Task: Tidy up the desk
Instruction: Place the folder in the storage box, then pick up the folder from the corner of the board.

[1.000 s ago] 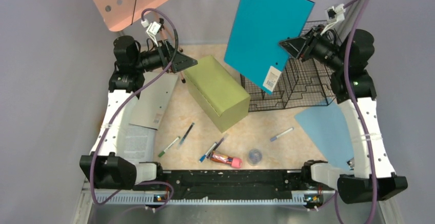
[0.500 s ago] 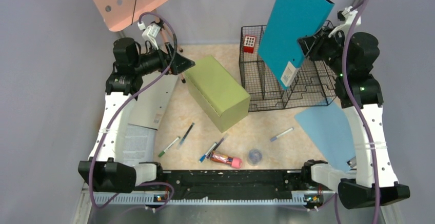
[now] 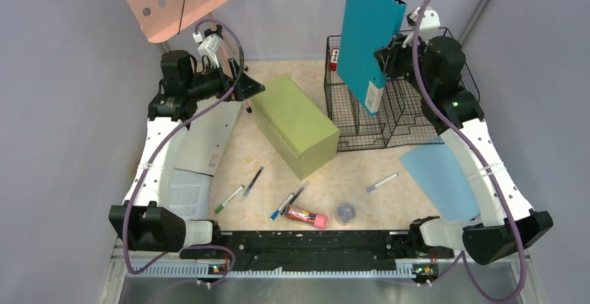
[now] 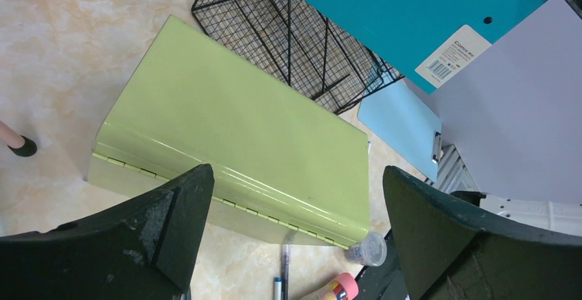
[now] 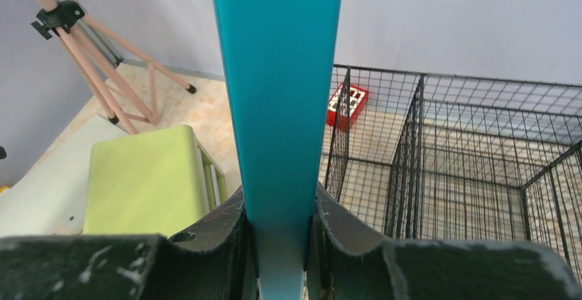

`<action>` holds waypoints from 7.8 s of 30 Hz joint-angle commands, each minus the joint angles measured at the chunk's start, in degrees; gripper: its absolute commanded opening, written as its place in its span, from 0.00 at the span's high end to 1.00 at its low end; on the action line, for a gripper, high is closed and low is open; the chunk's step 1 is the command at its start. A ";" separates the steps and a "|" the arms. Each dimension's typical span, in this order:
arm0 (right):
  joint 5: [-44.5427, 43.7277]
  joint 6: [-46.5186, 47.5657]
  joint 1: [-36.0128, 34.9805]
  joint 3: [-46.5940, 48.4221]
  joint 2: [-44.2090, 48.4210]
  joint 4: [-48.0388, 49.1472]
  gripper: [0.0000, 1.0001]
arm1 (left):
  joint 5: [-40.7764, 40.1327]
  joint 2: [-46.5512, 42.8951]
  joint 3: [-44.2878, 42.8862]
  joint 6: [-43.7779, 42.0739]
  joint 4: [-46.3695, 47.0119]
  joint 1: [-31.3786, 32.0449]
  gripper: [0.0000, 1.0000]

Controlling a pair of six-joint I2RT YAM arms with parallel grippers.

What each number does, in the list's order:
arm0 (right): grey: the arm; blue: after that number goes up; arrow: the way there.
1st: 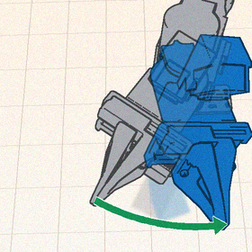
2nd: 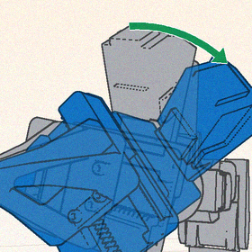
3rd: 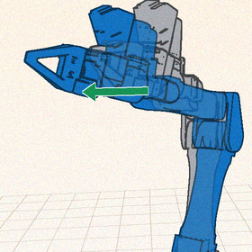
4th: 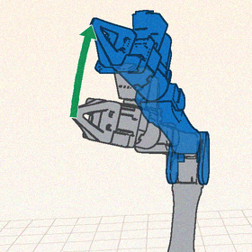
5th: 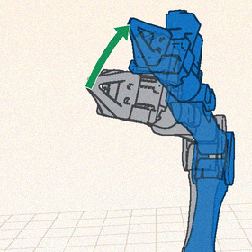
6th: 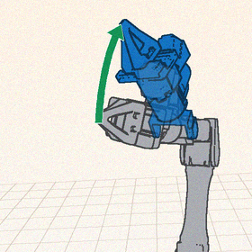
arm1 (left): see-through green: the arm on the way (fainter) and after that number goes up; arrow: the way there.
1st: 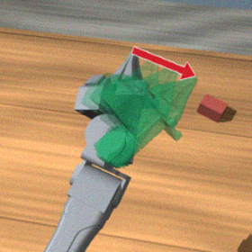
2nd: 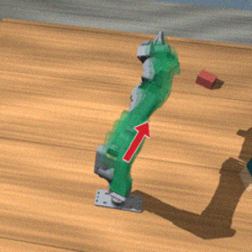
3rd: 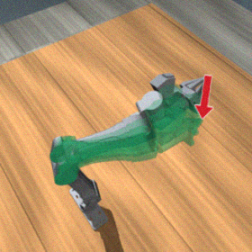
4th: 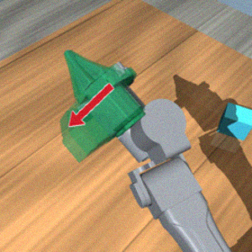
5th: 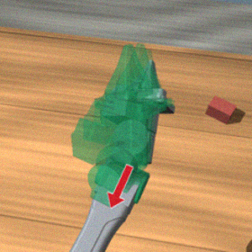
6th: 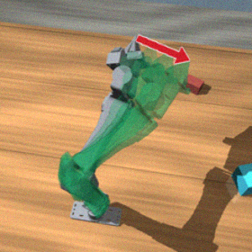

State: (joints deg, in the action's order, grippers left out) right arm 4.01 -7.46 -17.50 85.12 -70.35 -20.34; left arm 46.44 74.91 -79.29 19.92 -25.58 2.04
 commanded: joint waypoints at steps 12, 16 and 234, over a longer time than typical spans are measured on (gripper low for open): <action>-13.63 6.02 -8.63 -13.97 -1.06 27.89 1.00 | -1.39 0.64 0.24 -1.47 1.81 -0.02 0.02; -14.70 5.30 -8.62 -21.24 0.09 35.51 1.00 | -1.35 0.66 1.14 -0.95 2.69 0.02 0.02; 12.23 13.97 -27.26 0.32 -16.59 1.27 0.04 | -28.41 -34.47 70.77 -110.68 21.55 -19.62 0.82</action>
State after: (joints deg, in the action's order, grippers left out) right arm 16.56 5.85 -44.47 83.88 -86.11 -19.55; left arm 15.64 42.39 -9.17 -91.48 -5.61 -17.56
